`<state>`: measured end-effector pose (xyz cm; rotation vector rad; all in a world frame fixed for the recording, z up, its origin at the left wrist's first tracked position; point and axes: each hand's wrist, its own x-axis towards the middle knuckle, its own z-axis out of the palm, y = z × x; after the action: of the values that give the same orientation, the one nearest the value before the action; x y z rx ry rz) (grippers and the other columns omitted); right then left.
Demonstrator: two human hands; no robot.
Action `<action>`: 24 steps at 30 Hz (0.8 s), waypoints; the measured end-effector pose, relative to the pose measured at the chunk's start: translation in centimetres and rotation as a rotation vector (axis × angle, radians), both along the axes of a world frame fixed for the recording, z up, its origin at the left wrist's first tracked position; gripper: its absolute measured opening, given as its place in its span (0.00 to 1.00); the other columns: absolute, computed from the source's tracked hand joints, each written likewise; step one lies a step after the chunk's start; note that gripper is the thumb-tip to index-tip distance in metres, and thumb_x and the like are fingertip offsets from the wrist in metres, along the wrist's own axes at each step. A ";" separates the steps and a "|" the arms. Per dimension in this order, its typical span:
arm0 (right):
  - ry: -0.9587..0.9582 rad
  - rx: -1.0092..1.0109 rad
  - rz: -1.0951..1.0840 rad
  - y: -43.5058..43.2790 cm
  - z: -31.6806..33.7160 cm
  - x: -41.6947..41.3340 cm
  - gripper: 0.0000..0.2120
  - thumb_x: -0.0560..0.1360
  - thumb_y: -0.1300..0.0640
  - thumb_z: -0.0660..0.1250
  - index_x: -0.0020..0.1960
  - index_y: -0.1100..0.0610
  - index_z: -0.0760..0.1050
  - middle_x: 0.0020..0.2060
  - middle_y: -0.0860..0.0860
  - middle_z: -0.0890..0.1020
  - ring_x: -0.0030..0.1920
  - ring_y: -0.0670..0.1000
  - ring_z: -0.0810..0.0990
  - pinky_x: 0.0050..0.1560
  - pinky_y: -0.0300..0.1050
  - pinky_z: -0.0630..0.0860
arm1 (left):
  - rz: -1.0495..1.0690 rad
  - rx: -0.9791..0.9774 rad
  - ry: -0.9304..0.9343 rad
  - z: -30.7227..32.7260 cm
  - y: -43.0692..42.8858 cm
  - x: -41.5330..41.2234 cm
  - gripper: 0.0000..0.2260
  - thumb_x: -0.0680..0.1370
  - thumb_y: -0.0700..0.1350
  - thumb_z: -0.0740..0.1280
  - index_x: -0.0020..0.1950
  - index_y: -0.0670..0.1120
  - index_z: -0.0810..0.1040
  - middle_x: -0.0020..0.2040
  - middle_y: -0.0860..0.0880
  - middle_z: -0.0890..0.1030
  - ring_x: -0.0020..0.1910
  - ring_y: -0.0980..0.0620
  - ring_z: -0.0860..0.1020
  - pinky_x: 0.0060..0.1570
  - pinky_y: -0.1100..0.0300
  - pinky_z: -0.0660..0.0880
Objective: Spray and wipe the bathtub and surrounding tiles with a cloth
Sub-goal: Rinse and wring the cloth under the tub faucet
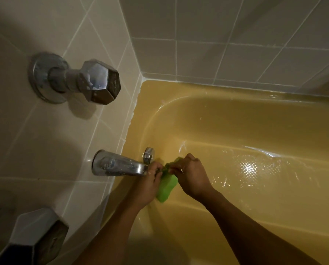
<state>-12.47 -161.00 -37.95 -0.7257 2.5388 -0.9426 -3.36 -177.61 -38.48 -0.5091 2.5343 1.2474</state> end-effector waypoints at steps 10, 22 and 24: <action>-0.076 -0.062 -0.094 2.5 0.9 -1.0 0.06 0.77 0.58 0.73 0.45 0.50 0.87 0.42 0.44 0.87 0.42 0.44 0.76 0.43 0.39 0.73 | 0.421 0.264 -0.042 0.5 -0.6 0.2 0.06 0.80 0.40 0.71 0.54 0.50 0.82 0.47 0.59 0.83 0.48 0.62 0.80 0.43 0.77 0.72; -0.951 -0.489 -0.556 -2.6 0.6 2.0 0.04 0.77 0.69 0.70 0.48 0.66 0.84 0.39 0.57 0.85 0.39 0.52 0.82 0.41 0.43 0.80 | 0.757 0.562 0.068 0.5 1.3 0.9 0.06 0.81 0.37 0.69 0.57 0.41 0.82 0.51 0.42 0.87 0.51 0.42 0.85 0.51 0.45 0.82; -1.126 -0.597 -0.605 -3.4 0.5 2.0 0.05 0.77 0.72 0.68 0.49 0.69 0.82 0.40 0.61 0.84 0.40 0.55 0.82 0.44 0.44 0.82 | 0.746 0.533 0.069 0.7 0.5 1.8 0.06 0.81 0.37 0.68 0.54 0.43 0.85 0.49 0.44 0.87 0.51 0.43 0.85 0.51 0.47 0.81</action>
<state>-10.44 -164.44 -37.41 0.4477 1.4297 -1.6887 -1.59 -177.13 -37.82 -1.3447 1.9524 2.1142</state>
